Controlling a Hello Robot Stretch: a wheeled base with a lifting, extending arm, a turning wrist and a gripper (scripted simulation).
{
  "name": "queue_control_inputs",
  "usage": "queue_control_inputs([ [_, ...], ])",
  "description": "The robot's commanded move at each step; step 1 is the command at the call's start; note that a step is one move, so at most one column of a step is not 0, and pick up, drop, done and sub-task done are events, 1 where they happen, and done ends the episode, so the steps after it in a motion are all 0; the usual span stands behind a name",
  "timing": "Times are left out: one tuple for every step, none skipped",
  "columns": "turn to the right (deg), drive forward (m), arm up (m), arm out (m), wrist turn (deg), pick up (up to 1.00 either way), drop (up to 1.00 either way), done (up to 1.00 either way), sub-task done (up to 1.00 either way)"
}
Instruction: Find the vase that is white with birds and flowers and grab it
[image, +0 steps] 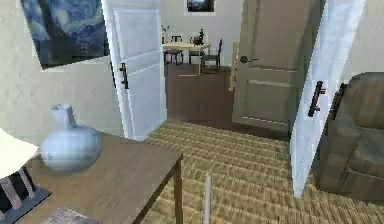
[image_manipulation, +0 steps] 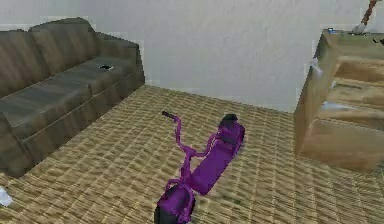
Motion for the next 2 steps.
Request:
queue_control_inputs([
  [45.0,0.00,0.00,0.00,0.0,0.00,0.00,0.00,0.00],
  [33.0,0.00,0.00,0.00,0.0,0.00,0.00,0.00,0.00],
])
